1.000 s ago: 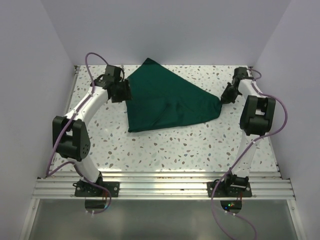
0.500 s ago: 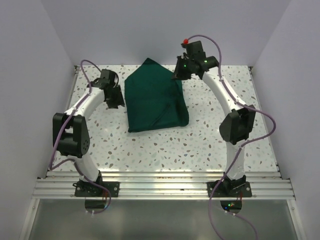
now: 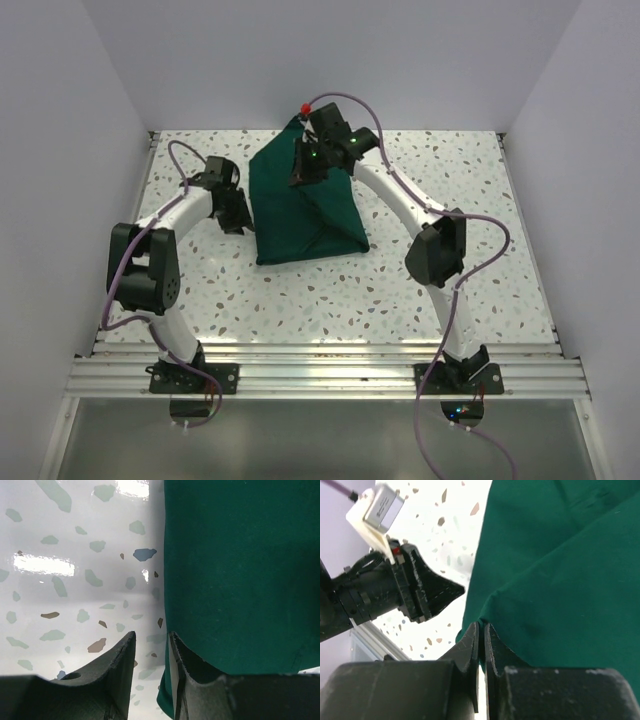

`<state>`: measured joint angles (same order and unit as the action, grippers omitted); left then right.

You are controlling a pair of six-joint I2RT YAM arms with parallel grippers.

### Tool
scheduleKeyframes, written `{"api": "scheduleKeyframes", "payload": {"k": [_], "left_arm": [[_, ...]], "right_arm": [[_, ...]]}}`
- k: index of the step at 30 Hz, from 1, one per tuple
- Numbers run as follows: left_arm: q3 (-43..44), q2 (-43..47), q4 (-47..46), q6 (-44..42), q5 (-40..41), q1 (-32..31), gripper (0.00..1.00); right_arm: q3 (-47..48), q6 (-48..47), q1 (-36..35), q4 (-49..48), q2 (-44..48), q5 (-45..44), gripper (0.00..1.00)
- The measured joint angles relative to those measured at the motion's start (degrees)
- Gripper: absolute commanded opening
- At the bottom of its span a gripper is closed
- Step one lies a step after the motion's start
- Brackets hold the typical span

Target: Prepare the surgical pack

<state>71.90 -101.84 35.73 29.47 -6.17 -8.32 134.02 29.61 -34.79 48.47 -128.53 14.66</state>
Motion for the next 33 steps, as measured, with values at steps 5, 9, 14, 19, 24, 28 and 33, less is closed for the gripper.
{"api": "scheduleKeyframes", "payload": {"k": [5, 9, 14, 19, 24, 28, 33], "left_arm": [[-0.79, 0.00, -1.60, 0.52, -0.87, 0.00, 0.35], [-1.53, 0.00, -2.40, 1.01, -1.14, 0.00, 0.35], [-2.12, 0.00, -3.10, 1.40, -1.20, 0.00, 0.35], [-3.08, 0.15, -4.04, 1.64, -1.09, 0.00, 0.36], [-4.28, 1.20, -3.91, 2.05, 0.22, 0.00, 0.41], [-4.11, 3.04, -2.49, 1.14, 4.48, 0.11, 0.45], [-2.19, 6.03, 0.68, -0.63, 8.55, 2.03, 0.45]], "right_arm": [[1.46, 0.46, -2.80, -0.11, -2.97, 1.14, 0.00], [1.73, 0.83, -4.00, -0.28, -4.44, 1.38, 0.00], [1.97, 1.49, -5.11, -0.74, -6.67, 1.38, 0.00], [2.21, 2.45, -5.75, -1.51, -9.09, 1.53, 0.00], [2.21, 3.04, -6.56, -2.03, -10.51, 1.60, 0.00], [2.21, 4.11, -7.21, -2.71, -12.04, 1.88, 0.16], [3.76, 5.77, -7.93, -2.38, -15.45, 4.83, 0.46]]}}
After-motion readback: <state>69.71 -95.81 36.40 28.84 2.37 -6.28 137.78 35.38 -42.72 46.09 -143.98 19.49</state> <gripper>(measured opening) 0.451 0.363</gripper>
